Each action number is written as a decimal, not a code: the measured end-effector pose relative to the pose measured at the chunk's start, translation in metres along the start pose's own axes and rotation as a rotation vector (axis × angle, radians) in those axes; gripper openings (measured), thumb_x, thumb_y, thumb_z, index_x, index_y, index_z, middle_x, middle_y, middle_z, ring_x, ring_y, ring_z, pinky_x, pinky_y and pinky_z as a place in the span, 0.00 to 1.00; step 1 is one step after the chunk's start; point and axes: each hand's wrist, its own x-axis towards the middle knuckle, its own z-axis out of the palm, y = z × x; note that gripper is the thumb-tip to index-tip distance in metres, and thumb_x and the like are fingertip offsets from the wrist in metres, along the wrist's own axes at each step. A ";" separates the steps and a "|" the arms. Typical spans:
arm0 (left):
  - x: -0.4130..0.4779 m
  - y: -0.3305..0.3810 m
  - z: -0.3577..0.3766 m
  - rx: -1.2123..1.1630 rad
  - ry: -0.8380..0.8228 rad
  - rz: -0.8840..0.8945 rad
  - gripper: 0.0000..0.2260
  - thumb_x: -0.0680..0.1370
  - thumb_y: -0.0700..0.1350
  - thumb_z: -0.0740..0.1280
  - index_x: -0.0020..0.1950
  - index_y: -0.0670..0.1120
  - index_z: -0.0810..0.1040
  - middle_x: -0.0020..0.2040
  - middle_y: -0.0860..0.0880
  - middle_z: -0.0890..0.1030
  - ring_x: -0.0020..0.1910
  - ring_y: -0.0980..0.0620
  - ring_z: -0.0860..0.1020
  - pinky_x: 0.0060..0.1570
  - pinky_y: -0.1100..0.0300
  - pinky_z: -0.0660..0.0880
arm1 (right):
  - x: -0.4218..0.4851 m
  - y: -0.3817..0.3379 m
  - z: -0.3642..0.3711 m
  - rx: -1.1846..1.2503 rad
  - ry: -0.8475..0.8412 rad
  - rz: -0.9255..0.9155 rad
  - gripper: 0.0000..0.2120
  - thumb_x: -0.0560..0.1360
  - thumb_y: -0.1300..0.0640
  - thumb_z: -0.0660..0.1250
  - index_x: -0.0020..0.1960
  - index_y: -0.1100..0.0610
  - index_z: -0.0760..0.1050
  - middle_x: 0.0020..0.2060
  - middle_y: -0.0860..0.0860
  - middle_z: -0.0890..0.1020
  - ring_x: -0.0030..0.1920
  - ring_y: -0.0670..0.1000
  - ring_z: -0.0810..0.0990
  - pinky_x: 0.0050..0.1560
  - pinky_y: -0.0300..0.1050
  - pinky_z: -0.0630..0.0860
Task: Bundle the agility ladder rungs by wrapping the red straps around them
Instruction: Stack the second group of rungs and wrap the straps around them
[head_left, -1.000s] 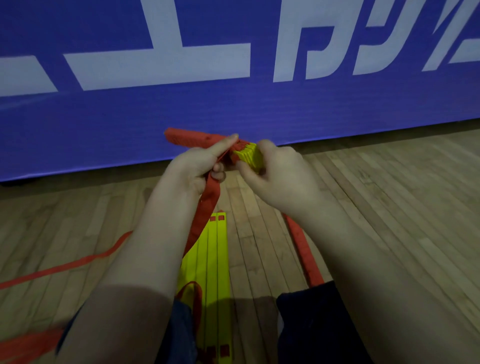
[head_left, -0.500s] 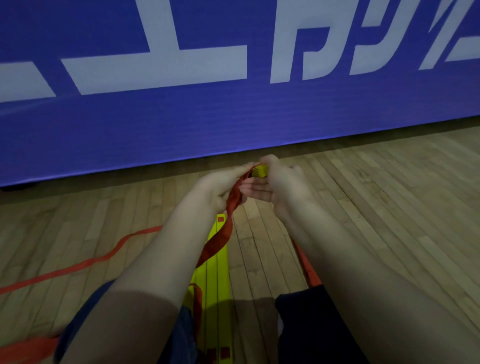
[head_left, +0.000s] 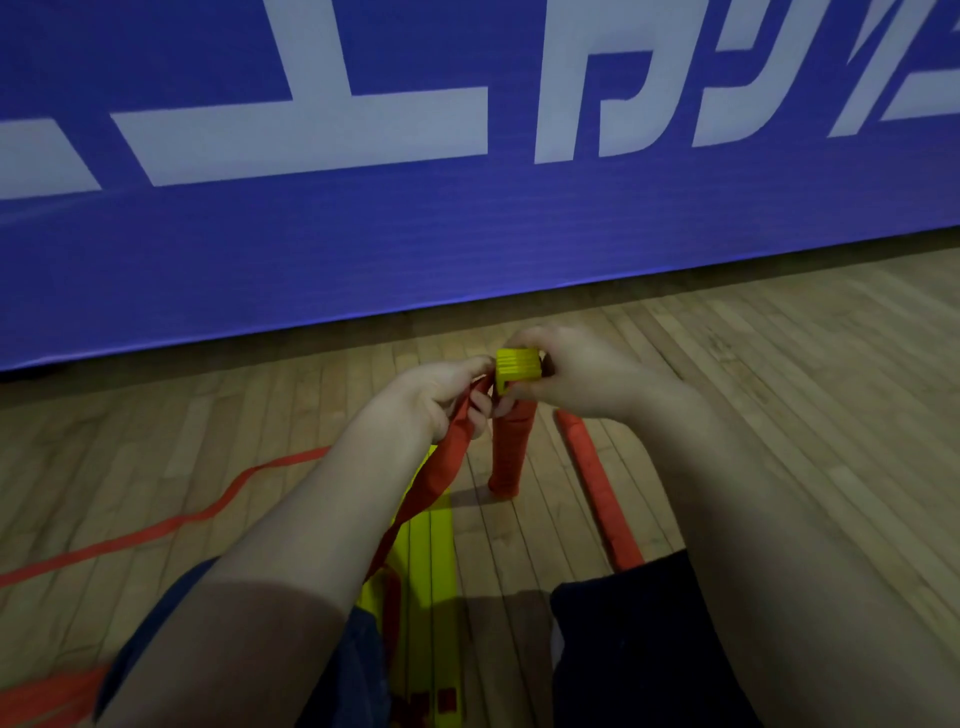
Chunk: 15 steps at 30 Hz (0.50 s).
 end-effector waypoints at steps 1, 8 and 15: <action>-0.003 0.001 0.001 0.039 -0.017 0.007 0.15 0.82 0.50 0.57 0.38 0.45 0.70 0.27 0.47 0.75 0.15 0.62 0.64 0.16 0.71 0.61 | 0.002 0.002 0.001 -0.014 0.047 -0.017 0.15 0.70 0.55 0.75 0.55 0.56 0.79 0.49 0.51 0.81 0.50 0.51 0.78 0.50 0.47 0.74; -0.026 0.017 -0.017 0.677 0.108 0.346 0.11 0.81 0.50 0.60 0.51 0.46 0.78 0.40 0.46 0.82 0.31 0.55 0.75 0.32 0.61 0.70 | 0.011 0.004 0.002 0.012 0.099 -0.007 0.13 0.71 0.55 0.74 0.53 0.56 0.78 0.45 0.52 0.81 0.47 0.52 0.79 0.47 0.49 0.75; -0.035 0.026 -0.033 0.756 0.107 0.419 0.13 0.74 0.43 0.73 0.58 0.46 0.80 0.45 0.49 0.82 0.44 0.54 0.80 0.43 0.61 0.75 | 0.018 0.010 0.006 0.130 0.105 0.081 0.13 0.71 0.52 0.73 0.49 0.59 0.78 0.47 0.55 0.78 0.48 0.53 0.77 0.47 0.50 0.73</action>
